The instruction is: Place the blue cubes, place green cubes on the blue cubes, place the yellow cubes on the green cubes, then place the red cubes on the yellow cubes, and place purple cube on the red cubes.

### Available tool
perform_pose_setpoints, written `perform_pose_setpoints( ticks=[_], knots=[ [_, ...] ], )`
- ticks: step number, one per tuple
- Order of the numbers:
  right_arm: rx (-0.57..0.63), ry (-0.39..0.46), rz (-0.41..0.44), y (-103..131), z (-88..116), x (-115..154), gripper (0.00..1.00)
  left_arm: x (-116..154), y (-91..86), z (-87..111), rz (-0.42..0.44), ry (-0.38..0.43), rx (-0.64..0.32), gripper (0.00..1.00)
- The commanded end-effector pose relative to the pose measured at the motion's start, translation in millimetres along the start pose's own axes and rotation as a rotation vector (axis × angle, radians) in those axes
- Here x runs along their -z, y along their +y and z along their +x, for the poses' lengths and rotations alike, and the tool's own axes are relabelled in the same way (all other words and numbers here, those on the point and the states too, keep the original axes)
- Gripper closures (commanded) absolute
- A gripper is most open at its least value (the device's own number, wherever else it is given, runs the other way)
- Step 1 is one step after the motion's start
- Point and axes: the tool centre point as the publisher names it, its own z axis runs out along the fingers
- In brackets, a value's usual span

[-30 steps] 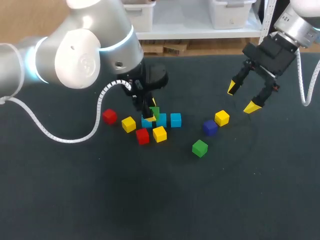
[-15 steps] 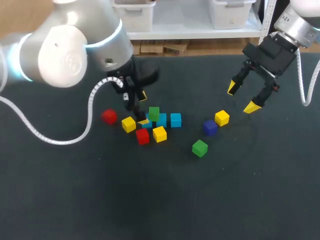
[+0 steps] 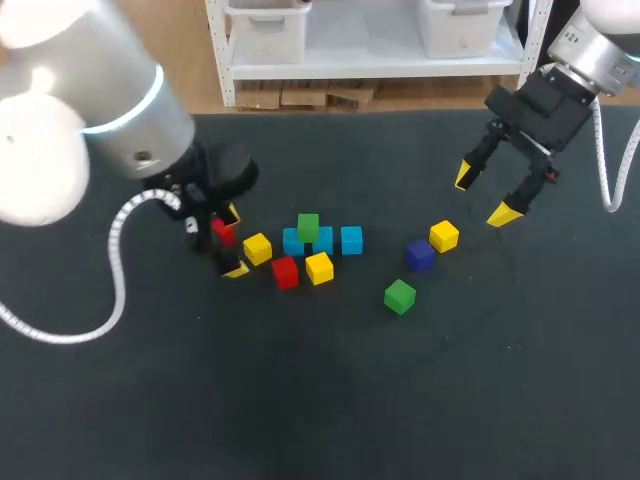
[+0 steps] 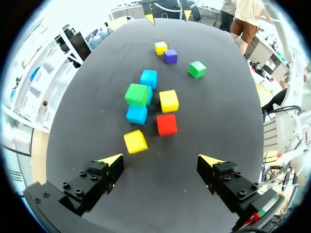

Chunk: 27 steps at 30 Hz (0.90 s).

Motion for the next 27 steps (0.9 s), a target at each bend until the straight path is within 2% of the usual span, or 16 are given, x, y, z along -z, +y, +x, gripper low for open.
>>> perform_pose_setpoints(
  ticks=[1,4,10,21,25,27],
  knots=[
    [0.001,-0.002,-0.001,-1,0,0,0.0,12,-15.2,26.5,-0.042,-0.101,0.009,0.0],
    [0.001,-0.002,-0.001,-1,0,0,0.0,16,-19.2,39.0,-0.042,-0.154,0.023,0.0],
    [0.001,-0.002,-0.001,-1,0,0,0.0,19,-23.7,56.8,-0.038,-0.176,0.047,0.0],
    [0.001,-0.002,-0.001,-1,0,0,0.0,28,-26.4,58.7,-0.029,-0.177,0.025,0.0],
    [0.119,-0.005,-0.019,9,-10,-9,0.0,28,-26.4,58.7,-0.029,-0.177,0.025,0.0],
    [0.17,0.026,-0.026,17,-18,-17,0.0,28,-26.4,58.7,-0.029,-0.177,0.025,0.0]
  ],
)
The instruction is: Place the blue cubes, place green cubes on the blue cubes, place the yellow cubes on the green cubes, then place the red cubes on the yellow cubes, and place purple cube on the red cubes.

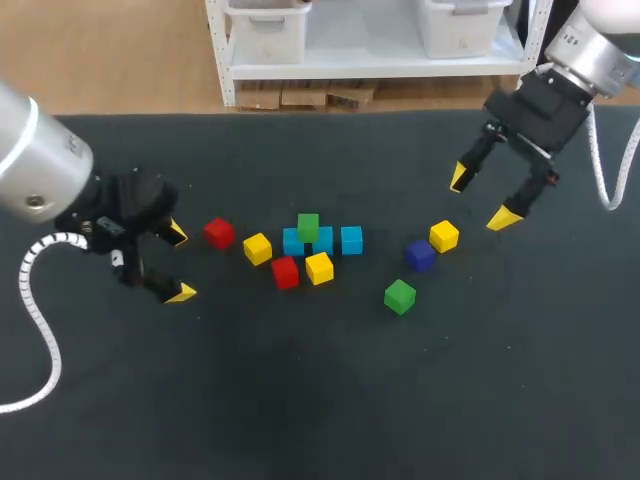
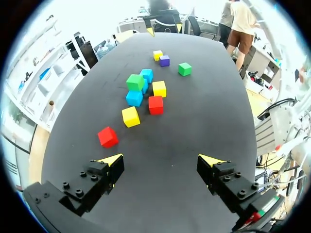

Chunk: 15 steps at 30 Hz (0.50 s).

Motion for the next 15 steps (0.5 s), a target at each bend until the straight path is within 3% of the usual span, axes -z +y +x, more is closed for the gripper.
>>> perform_pose_setpoints(
  ticks=[1,6,15],
  knots=[
    [0.076,0.046,-0.012,11,-16,-16,0.0,0,-0.5,2.4,0.0,-0.016,-0.002,0.0],
    [0.172,0.034,-0.079,31,-31,-42,0.0,0,-0.5,2.4,0.0,-0.016,-0.002,0.0],
    [0.252,0.011,-0.148,46,-38,-86,0.0,0,-0.5,2.4,0.0,-0.016,-0.002,0.0]
  ],
)
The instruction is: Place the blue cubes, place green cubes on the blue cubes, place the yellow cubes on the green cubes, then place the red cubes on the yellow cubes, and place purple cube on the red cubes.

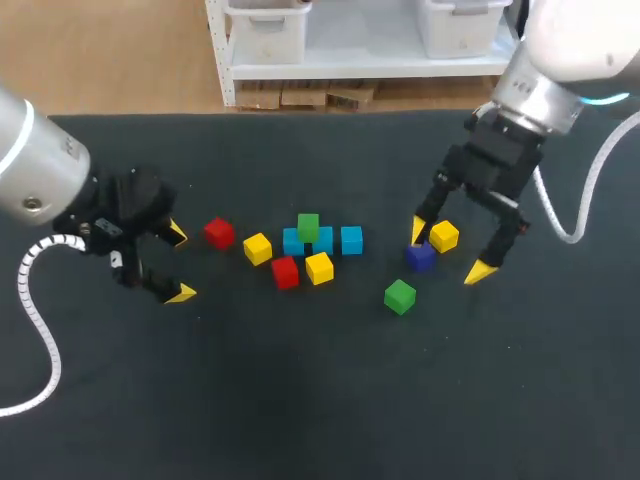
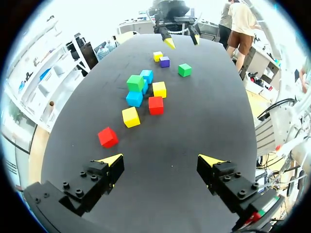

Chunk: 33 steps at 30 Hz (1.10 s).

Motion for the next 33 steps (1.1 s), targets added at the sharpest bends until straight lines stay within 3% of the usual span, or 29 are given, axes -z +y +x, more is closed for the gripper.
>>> perform_pose_setpoints(
  ticks=[1,7,15,28,29,30,31,33],
  knots=[
    [0.022,-0.019,-0.013,-1,2,-19,0.0,1,-0.1,1.6,0.001,-0.007,-0.003,0.0],
    [0.086,-0.04,-0.037,-8,5,-40,0.0,1,-0.1,1.6,0.001,-0.007,-0.003,0.0],
    [0.116,-0.038,-0.038,-24,8,-49,0.0,1,-0.1,1.6,0.001,-0.007,-0.003,0.0],
    [0.124,-0.062,-0.064,-29,10,-63,0.0,1,-0.1,1.6,0.001,-0.007,-0.003,0.0],
    [0.124,-0.062,-0.063,-29,10,-63,0.28,1,-0.1,1.6,0.001,-0.007,-0.003,0.0],
    [0.123,-0.061,-0.062,-30,11,-62,0.45,1,-0.1,1.6,0.001,-0.007,-0.003,0.0],
    [0.121,-0.06,-0.061,-30,11,-62,0.52,1,-0.1,1.6,0.001,-0.007,-0.003,0.0],
    [0.119,-0.059,-0.06,-30,11,-61,0.58,1,-0.1,1.6,0.001,-0.007,-0.003,0.0]
  ],
)
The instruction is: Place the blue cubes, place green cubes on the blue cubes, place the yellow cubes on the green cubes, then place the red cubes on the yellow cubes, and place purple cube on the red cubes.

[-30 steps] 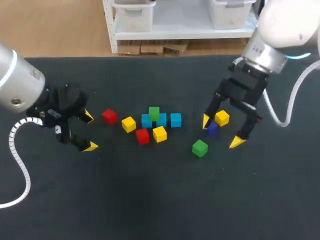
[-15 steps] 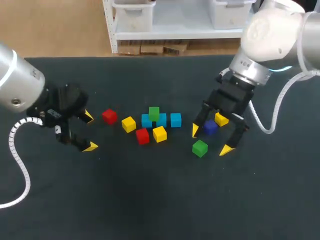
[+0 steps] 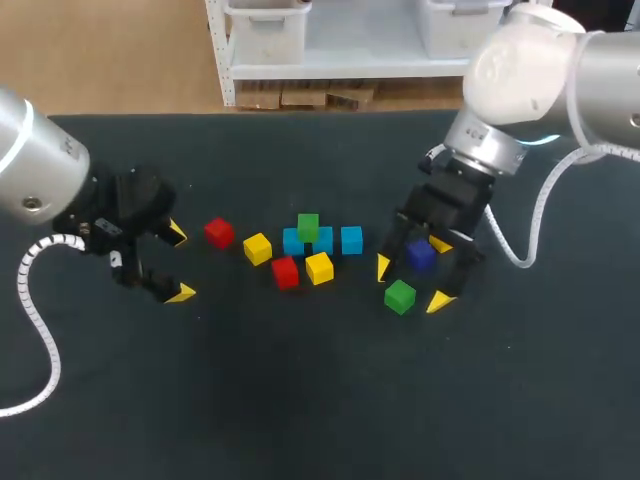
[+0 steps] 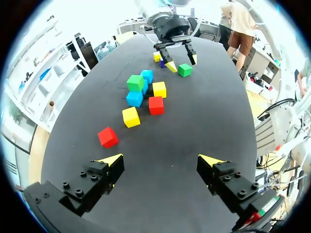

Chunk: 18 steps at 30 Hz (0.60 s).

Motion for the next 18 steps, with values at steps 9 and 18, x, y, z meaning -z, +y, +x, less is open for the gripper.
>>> perform_pose_setpoints(
  ticks=[9,18],
  knots=[
    [-0.014,-0.003,0.0,-2.5,0.8,2.0,0.8,0.2,-0.2,1.5,0.0,-0.006,-0.003,0.0],
    [-0.033,-0.007,0.01,-3.3,-0.5,4.0,1.0,0.2,-0.2,1.5,0.0,-0.006,-0.003,0.0]
  ],
)
